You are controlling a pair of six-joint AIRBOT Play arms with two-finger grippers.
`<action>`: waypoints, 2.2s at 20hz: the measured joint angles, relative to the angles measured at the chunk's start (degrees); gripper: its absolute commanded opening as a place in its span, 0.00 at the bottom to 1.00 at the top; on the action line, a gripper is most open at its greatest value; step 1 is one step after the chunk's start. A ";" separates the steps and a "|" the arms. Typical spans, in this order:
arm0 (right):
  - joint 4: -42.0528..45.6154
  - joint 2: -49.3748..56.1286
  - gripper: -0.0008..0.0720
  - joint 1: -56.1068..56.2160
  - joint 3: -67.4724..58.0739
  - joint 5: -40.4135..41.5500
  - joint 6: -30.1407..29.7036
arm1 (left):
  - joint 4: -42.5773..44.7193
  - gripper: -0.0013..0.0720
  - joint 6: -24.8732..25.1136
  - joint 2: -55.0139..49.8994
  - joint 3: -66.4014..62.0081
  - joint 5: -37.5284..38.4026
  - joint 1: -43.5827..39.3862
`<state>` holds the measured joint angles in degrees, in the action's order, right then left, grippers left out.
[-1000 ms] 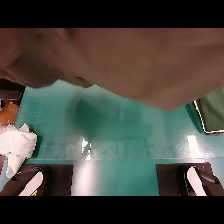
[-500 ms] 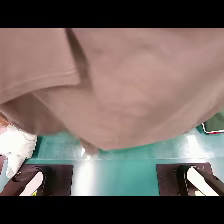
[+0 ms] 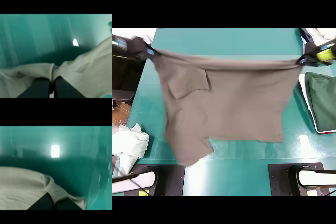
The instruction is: Fold the shirts.
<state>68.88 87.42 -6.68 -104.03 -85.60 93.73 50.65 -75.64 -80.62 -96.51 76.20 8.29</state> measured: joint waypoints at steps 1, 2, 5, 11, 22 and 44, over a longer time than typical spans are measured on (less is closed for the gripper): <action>0.35 2.62 0.03 0.81 0.28 2.58 0.09 | 0.04 0.06 0.63 -3.28 0.37 -1.88 0.02; 0.39 4.59 0.03 1.27 0.42 5.38 0.13 | -0.17 0.06 1.31 -5.81 0.57 -4.07 0.00; 1.01 8.87 0.03 2.10 0.70 14.97 0.28 | -0.52 0.06 4.66 -11.34 0.96 -12.57 -0.94; 1.44 11.17 0.03 2.51 0.90 25.59 0.31 | 2.97 0.06 11.37 -14.45 1.16 -28.52 -5.44; 7.45 11.04 0.03 8.07 11.67 17.14 -3.04 | 19.28 0.06 16.02 -14.91 5.97 -16.76 -6.43; 2.78 -3.04 0.81 5.01 17.94 7.76 -5.18 | 19.69 0.10 4.17 -12.98 8.59 3.91 1.25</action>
<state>71.66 84.38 -1.67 -86.08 -77.84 88.55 70.35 -71.46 -93.60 -87.92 80.12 9.54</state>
